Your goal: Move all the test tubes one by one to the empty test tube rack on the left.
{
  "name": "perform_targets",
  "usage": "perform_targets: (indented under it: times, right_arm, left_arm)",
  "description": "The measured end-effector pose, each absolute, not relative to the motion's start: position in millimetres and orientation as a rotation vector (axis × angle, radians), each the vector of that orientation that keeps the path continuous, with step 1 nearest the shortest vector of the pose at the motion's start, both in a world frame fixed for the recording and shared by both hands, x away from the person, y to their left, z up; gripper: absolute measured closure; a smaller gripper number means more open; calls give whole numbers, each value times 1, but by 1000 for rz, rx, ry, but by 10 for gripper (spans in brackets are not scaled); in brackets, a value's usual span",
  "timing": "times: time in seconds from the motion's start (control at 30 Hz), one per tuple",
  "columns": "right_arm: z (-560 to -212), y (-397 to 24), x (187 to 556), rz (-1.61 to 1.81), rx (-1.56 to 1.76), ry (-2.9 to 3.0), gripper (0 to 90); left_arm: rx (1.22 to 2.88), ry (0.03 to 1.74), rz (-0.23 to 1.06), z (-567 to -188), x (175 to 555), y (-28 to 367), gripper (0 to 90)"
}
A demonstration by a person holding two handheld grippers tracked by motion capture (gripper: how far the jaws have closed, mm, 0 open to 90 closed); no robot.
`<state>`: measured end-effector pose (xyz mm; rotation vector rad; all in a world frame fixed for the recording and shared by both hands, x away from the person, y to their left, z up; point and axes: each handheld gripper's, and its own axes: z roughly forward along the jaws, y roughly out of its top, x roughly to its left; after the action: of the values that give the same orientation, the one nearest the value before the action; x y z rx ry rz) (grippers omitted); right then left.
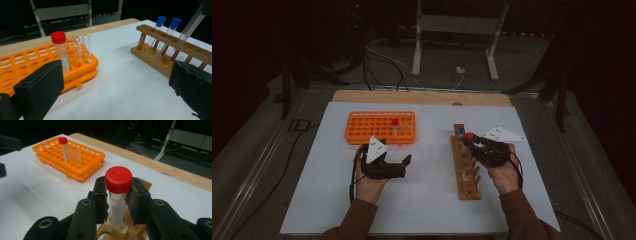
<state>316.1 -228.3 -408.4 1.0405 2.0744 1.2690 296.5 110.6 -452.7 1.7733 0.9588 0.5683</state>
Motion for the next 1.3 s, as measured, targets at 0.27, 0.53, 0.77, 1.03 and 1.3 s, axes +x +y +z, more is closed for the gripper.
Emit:
perform_targets:
  times: [0.27,0.53,0.77,1.03,1.3]
  right_arm:
    - [-393,-231,313,1295,1019,2061,710]
    - [-390,-225,311,1342,1016,2086,709]
    - [-392,-213,309,1374,1001,2125,708]
    - [-396,-195,306,1381,962,2177,708]
    - [-399,-182,304,1392,950,2216,706]
  left_arm:
    - [1778,932,547,-446,301,97,9]
    - [1777,882,525,-437,302,84,58]
    - [1802,817,493,-432,303,63,102]
    - [1834,750,441,-436,304,40,214]
    - [1861,711,426,-439,304,26,352]
